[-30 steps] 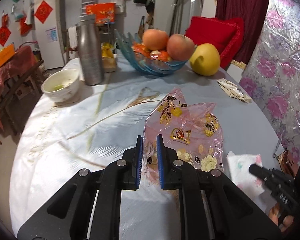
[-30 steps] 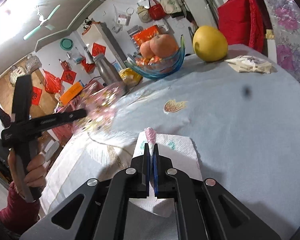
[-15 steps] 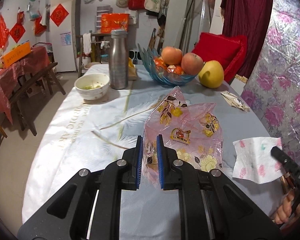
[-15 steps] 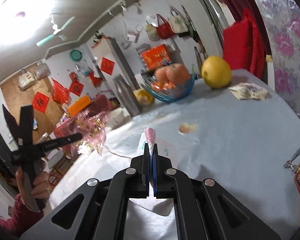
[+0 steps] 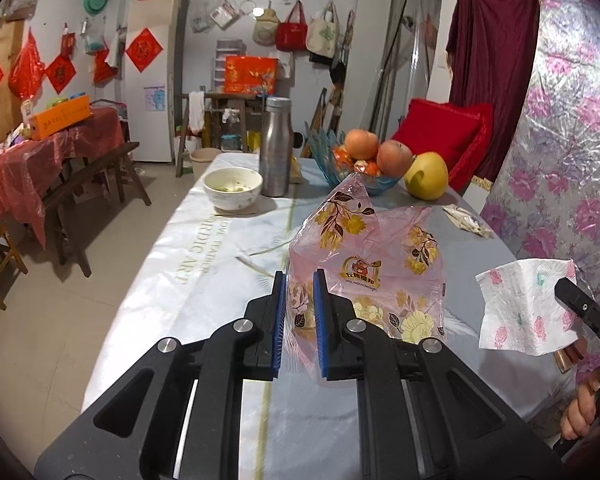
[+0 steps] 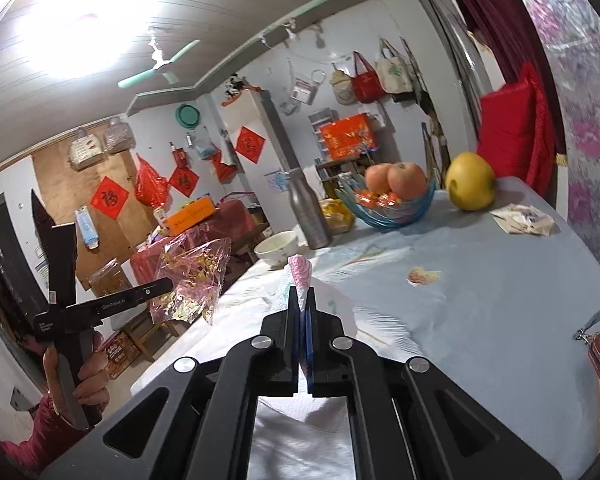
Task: Collect trash
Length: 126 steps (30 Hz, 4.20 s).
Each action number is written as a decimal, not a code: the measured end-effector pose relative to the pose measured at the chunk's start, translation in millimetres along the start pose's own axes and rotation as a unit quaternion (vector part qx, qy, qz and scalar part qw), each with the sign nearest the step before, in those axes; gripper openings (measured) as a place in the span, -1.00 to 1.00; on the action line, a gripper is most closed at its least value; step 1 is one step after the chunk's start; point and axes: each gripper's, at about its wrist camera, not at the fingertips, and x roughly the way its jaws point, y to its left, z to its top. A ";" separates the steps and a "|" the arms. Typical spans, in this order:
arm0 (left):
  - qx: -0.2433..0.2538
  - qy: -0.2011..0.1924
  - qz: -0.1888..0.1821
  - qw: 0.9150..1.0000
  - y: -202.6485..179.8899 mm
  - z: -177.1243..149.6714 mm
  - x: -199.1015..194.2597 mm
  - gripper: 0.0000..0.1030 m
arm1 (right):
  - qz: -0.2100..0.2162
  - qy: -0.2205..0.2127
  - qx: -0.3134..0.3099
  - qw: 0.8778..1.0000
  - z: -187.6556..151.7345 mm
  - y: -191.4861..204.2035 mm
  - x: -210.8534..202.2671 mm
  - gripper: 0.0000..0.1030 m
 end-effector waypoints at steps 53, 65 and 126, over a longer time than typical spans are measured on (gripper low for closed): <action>-0.200 0.234 0.233 0.922 339.4 -354.7 -77.7 0.47 | 0.223 0.296 -0.187 0.910 -165.6 363.9 90.2 -0.93; -0.244 0.167 0.297 0.908 380.4 -337.2 -127.9 0.81 | 0.218 0.413 -0.231 0.853 -254.6 413.3 176.6 -0.93; -0.194 0.169 0.362 0.896 254.9 -316.8 -249.6 0.87 | 0.201 0.270 -0.258 0.906 -185.1 417.5 96.8 0.89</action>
